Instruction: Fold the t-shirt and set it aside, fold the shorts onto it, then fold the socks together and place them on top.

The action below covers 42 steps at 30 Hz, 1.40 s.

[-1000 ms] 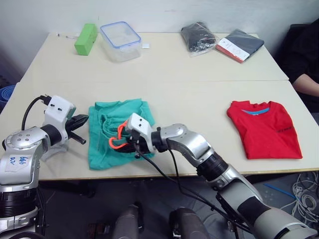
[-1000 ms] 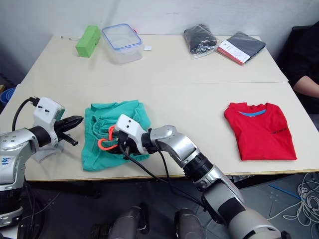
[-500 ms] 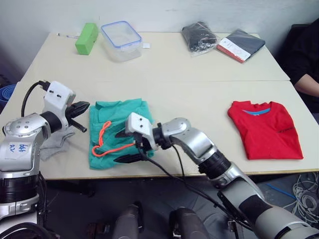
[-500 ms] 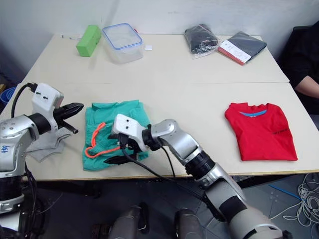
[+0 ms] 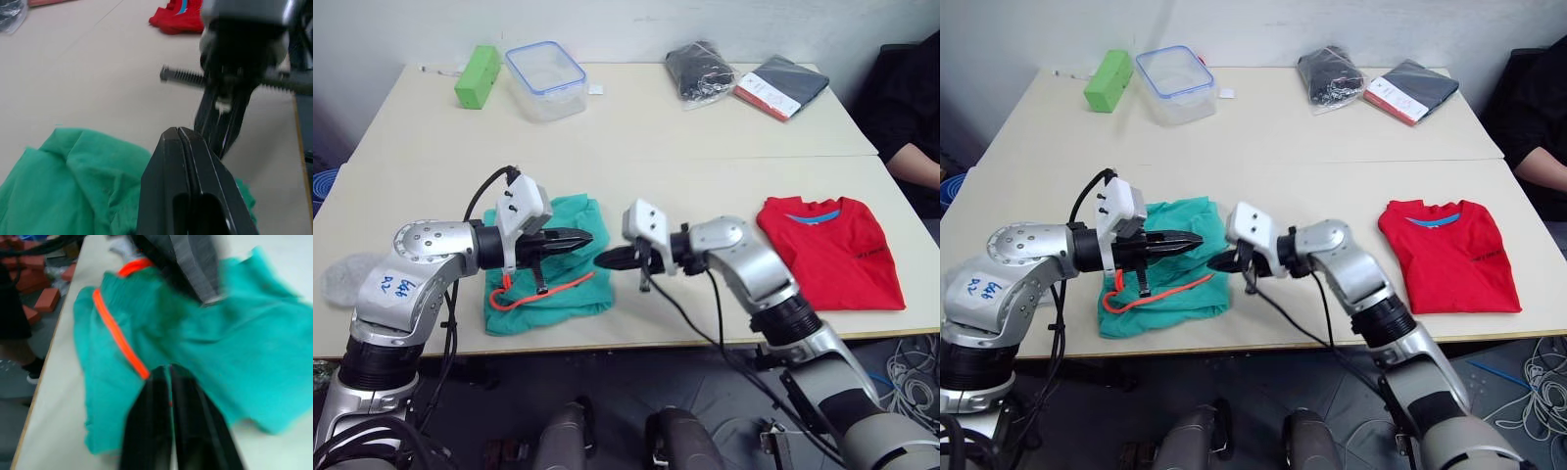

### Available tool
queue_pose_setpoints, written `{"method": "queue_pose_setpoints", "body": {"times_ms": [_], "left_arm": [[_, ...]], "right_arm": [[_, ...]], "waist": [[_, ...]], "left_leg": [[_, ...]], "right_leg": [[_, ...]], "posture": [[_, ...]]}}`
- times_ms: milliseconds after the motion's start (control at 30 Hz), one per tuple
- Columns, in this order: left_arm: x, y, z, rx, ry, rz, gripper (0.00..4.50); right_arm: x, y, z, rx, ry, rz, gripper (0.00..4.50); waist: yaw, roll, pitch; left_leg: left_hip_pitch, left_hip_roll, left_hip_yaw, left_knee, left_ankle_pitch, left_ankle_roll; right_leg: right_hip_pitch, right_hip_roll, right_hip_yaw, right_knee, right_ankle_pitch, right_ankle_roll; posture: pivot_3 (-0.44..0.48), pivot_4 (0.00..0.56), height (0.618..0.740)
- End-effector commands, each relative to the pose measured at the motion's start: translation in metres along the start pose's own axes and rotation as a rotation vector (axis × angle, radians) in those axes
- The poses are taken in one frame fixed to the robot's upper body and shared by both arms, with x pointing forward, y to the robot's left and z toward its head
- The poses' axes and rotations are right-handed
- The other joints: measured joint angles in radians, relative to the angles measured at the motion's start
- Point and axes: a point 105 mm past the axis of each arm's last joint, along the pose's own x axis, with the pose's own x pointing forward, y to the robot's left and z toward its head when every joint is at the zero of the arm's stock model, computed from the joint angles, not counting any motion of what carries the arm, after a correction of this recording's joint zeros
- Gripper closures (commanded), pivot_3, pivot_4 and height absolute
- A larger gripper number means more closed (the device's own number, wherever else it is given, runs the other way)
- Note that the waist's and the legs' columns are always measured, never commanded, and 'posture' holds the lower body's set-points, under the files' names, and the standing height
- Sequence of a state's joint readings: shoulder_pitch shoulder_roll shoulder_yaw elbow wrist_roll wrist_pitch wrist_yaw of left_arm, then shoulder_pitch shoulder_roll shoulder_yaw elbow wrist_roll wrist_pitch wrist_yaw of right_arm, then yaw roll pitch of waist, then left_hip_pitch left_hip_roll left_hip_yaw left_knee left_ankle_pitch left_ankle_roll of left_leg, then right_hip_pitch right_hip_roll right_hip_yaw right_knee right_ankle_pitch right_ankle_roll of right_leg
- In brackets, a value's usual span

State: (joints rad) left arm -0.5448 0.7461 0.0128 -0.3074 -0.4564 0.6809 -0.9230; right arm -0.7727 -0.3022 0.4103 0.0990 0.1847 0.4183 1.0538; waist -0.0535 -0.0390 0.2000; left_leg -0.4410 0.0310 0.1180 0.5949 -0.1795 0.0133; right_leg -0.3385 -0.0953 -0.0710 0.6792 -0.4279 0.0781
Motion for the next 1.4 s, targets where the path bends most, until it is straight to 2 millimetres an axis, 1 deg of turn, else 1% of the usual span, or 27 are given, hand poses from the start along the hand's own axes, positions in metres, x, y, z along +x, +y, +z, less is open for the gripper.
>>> {"method": "queue_pose_setpoints", "body": {"times_ms": [33,133,233,300,333,433,500,567,600,667,733,800,900,933,967,1033,1100,1167,1200,1267,1300,1333,1400], "left_arm": [[0.012,-0.009,-0.012,0.014,0.072,-0.081,4.50],[0.022,0.004,-0.041,0.023,0.194,-0.025,4.50],[0.031,0.007,-0.052,0.002,0.228,-0.033,4.50],[0.035,0.011,-0.059,0.012,0.263,-0.028,4.50],[0.036,0.017,-0.063,0.021,0.283,-0.002,4.50],[0.032,0.048,-0.073,0.048,0.336,0.152,4.50],[0.023,0.073,-0.073,0.078,0.352,0.298,4.50],[0.007,0.097,-0.070,0.089,0.342,0.447,4.50],[-0.003,0.105,-0.066,0.080,0.324,0.507,4.50],[-0.022,0.116,-0.059,0.034,0.273,0.611,4.50],[-0.038,0.120,-0.057,0.004,0.240,0.679,4.50],[-0.049,0.119,-0.059,-0.032,0.224,0.709,4.50],[-0.055,0.111,-0.057,-0.076,0.191,0.692,4.50],[-0.055,0.108,-0.052,-0.089,0.159,0.673,4.50],[-0.054,0.103,-0.041,-0.098,0.102,0.640,4.50],[-0.052,0.096,-0.024,-0.102,0.028,0.585,4.50],[-0.046,0.085,-0.005,-0.093,-0.049,0.501,4.50],[-0.035,0.066,0.009,-0.095,-0.095,0.377,4.50],[-0.028,0.053,0.011,-0.084,-0.093,0.305,4.50],[-0.016,0.032,0.006,-0.070,-0.056,0.206,4.50],[-0.012,0.026,0.000,-0.075,-0.030,0.184,4.50],[-0.008,0.022,-0.013,-0.084,0.024,0.180,4.50],[-0.005,0.018,-0.033,-0.097,0.100,0.187,4.50]], "right_arm": [[0.013,-0.001,-0.006,-0.070,0.016,-0.057,4.47],[0.020,-0.002,-0.033,-0.120,0.113,-0.105,4.47],[0.020,0.003,-0.051,-0.155,0.174,-0.097,4.47],[0.019,0.007,-0.056,-0.156,0.183,-0.085,4.47],[0.019,0.009,-0.057,-0.158,0.183,-0.079,4.47],[0.019,0.011,-0.057,-0.161,0.178,-0.076,4.47],[0.018,0.011,-0.056,-0.170,0.179,-0.076,4.47],[0.018,0.012,-0.056,-0.181,0.183,-0.071,4.47],[0.017,0.012,-0.056,-0.183,0.184,-0.069,4.47],[0.017,0.012,-0.057,-0.184,0.185,-0.069,4.47],[0.016,0.012,-0.057,-0.185,0.185,-0.072,4.47],[0.015,0.011,-0.056,-0.185,0.178,-0.081,4.47],[0.014,0.006,-0.046,-0.164,0.134,-0.107,4.47],[0.013,0.003,-0.038,-0.149,0.101,-0.119,4.47],[0.012,-0.002,-0.025,-0.121,0.046,-0.137,4.47],[0.010,-0.008,-0.007,-0.084,-0.027,-0.156,4.47],[0.006,-0.020,0.009,-0.062,-0.075,-0.188,4.47],[0.005,-0.034,0.019,-0.057,-0.097,-0.233,4.47],[0.005,-0.043,0.023,-0.048,-0.105,-0.266,4.47],[0.008,-0.061,0.026,-0.024,-0.107,-0.340,4.47],[0.009,-0.069,0.026,-0.015,-0.101,-0.371,4.47],[0.012,-0.077,0.024,-0.007,-0.085,-0.406,4.47],[0.017,-0.086,0.020,0.002,-0.061,-0.443,4.47]], "waist": [[0.002,0.000,0.000],[0.004,0.000,0.000],[0.012,0.000,0.000],[0.019,0.000,0.000],[0.019,0.000,0.000],[0.021,0.000,0.000],[0.021,0.000,0.000],[0.022,0.000,0.000],[0.021,0.000,0.000],[0.019,0.000,0.000],[0.017,0.000,0.000],[0.017,0.000,0.000],[0.019,0.000,0.000],[0.020,0.000,0.000],[0.022,0.000,0.000],[0.025,-0.001,0.001],[0.024,-0.001,0.001],[0.023,-0.001,0.001],[0.023,-0.001,0.001],[0.020,-0.001,0.000],[0.019,-0.001,0.000],[0.017,-0.001,0.000],[0.008,-0.001,0.001]], "left_leg": [[0.001,0.000,0.000,0.000,0.000,0.000],[0.001,-0.001,0.000,0.001,0.000,0.000],[0.000,-0.001,0.000,0.001,0.000,0.001],[0.000,-0.001,0.000,0.002,0.000,0.001],[0.000,-0.001,0.000,0.002,0.000,0.001],[0.002,0.000,0.000,0.002,0.000,0.001],[0.002,0.000,0.000,0.002,0.001,0.001],[0.002,0.000,0.000,0.002,0.000,0.001],[0.002,0.000,0.000,0.003,0.001,0.001],[0.002,0.000,0.000,0.003,0.000,0.001],[0.002,0.000,0.000,0.003,0.001,0.001],[0.002,0.000,0.000,0.003,0.001,0.001],[0.002,0.000,0.000,0.003,0.001,0.001],[0.002,0.000,-0.001,0.003,0.001,0.001],[0.002,0.000,-0.001,0.003,0.001,0.001],[0.000,0.000,-0.001,0.004,0.001,0.001],[-0.001,0.000,-0.002,0.005,0.001,0.002],[-0.001,-0.001,-0.002,0.005,0.001,0.002],[-0.001,-0.001,-0.002,0.005,0.001,0.001],[0.000,-0.001,-0.002,0.004,0.001,0.001],[0.001,-0.001,-0.002,0.004,0.001,0.001],[0.002,-0.001,-0.001,0.003,0.001,0.001],[0.002,0.000,-0.001,0.003,0.001,0.001]], "right_leg": [[0.001,0.000,0.000,0.000,0.000,0.000],[0.001,0.000,0.000,0.000,0.000,0.000],[0.000,0.000,0.000,0.000,0.000,0.000],[0.000,0.000,0.001,0.000,0.000,0.000],[0.001,0.000,0.001,0.001,0.000,0.000],[0.002,0.000,0.001,0.001,0.000,0.000],[0.002,0.000,0.000,0.001,0.000,0.000],[0.002,0.000,0.000,0.002,0.000,0.000],[0.002,0.000,0.000,0.002,0.000,0.000],[0.002,0.000,0.000,0.002,0.000,0.000],[0.002,0.000,0.000,0.003,0.000,0.000],[0.002,-0.001,0.000,0.003,0.000,0.000],[0.002,-0.001,0.000,0.003,0.000,0.000],[0.002,-0.001,0.000,0.003,0.000,0.000],[0.002,-0.001,0.000,0.003,0.000,0.000],[0.001,-0.001,-0.001,0.003,0.000,0.000],[0.001,-0.001,-0.001,0.003,0.000,0.000],[0.001,-0.001,-0.001,0.003,0.000,0.000],[0.001,-0.001,-0.001,0.004,0.000,0.000],[0.001,-0.001,-0.001,0.003,0.000,0.000],[0.002,0.000,-0.001,0.003,0.000,0.000],[0.003,0.000,-0.001,0.003,0.000,0.000],[0.002,0.000,0.000,0.003,0.000,0.000]], "posture": [[0.000,0.150,0.740],[0.000,0.150,0.740],[0.000,0.150,0.740],[0.000,0.150,0.740],[0.000,0.150,0.740],[0.000,0.150,0.740],[0.000,0.150,0.740],[0.000,0.150,0.740],[0.000,0.150,0.740],[0.000,0.150,0.740],[0.000,0.150,0.740],[0.000,0.150,0.740],[0.000,0.150,0.740],[0.000,0.150,0.740],[0.000,0.150,0.740],[0.000,0.150,0.740],[0.000,0.150,0.740],[0.000,0.150,0.740],[0.000,0.150,0.740],[0.000,0.150,0.740],[0.000,0.150,0.740],[0.000,0.150,0.740],[0.000,0.150,0.740]]}}
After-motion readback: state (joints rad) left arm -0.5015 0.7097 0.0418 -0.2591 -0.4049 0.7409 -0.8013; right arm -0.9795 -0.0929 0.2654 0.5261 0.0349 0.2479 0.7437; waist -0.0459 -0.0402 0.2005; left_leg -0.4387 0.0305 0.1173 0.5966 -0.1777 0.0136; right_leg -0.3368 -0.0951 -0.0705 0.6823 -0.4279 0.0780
